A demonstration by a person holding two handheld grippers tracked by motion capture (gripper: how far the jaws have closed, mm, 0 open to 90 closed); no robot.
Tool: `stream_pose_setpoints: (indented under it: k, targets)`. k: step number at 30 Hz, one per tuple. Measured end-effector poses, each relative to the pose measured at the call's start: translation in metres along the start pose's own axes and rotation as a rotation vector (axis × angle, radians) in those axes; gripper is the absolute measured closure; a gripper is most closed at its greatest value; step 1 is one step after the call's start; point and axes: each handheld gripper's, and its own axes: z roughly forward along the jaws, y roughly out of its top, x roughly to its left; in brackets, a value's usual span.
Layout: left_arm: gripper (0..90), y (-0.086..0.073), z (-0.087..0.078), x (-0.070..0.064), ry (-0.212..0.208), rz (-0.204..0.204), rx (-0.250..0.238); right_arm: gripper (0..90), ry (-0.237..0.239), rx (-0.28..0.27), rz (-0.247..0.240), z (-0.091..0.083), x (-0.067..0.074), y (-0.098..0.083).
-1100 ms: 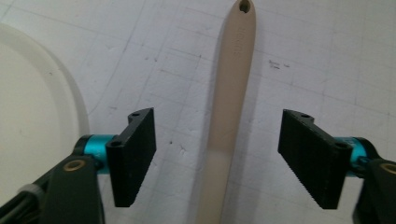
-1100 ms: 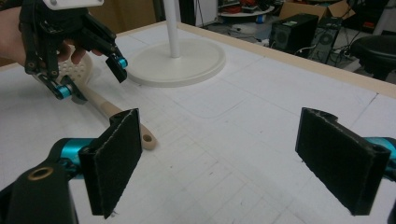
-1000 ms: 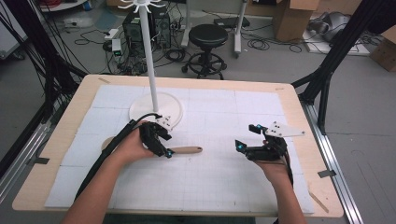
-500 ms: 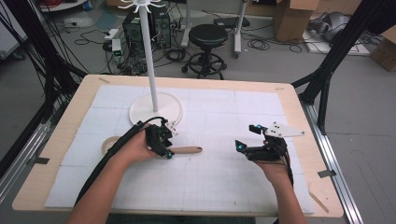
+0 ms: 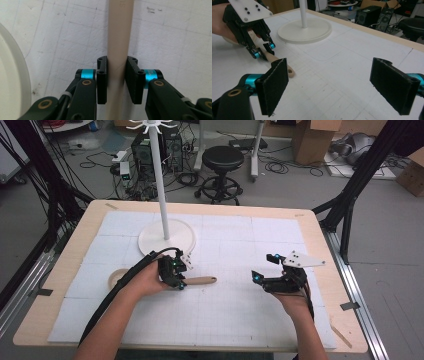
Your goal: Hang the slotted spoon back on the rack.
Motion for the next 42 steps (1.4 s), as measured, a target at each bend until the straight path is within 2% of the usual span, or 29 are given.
stream_pose_setpoints:
  k: [4,8,14,17,20,24,29,32,37,42]
  targets:
    - [73.9,-0.003,-0.004,0.004,-0.031,-0.008,-0.019,14.4,-0.002,-0.002,0.006,-0.001,-0.001,-0.001]
    - [74.0,-0.005,-0.015,0.004,-0.018,-0.010,-0.055,14.4,-0.006,-0.005,0.006,-0.002,-0.002,-0.001]
    - [74.0,-0.015,-0.050,0.006,0.005,-0.037,-0.191,14.4,-0.006,-0.005,0.006,-0.002,-0.003,-0.002]
    - [74.0,-0.023,-0.071,0.008,0.011,-0.055,-0.282,14.4,-0.006,-0.003,0.006,-0.001,-0.002,-0.002]
    - [74.0,-0.030,-0.086,0.008,0.034,-0.075,-0.337,14.4,-0.006,0.000,0.006,-0.001,-0.002,-0.002]
    - [74.0,-0.038,-0.103,0.009,0.035,-0.104,-0.403,14.4,-0.004,0.003,0.007,0.000,-0.001,-0.002]
    - [74.0,-0.044,-0.120,0.008,0.058,-0.116,-0.468,14.4,-0.007,0.004,0.005,0.000,-0.002,-0.003]
    - [74.0,-0.045,-0.129,0.008,0.078,-0.123,-0.481,14.4,-0.008,0.004,0.004,0.000,-0.002,-0.003]
    - [74.1,-0.048,-0.149,0.010,0.108,-0.141,-0.515,14.4,-0.004,0.008,0.008,0.001,-0.001,-0.003]
    - [74.0,-0.053,-0.174,0.013,0.133,-0.165,-0.576,14.4,-0.003,0.006,0.008,0.001,-0.001,-0.003]
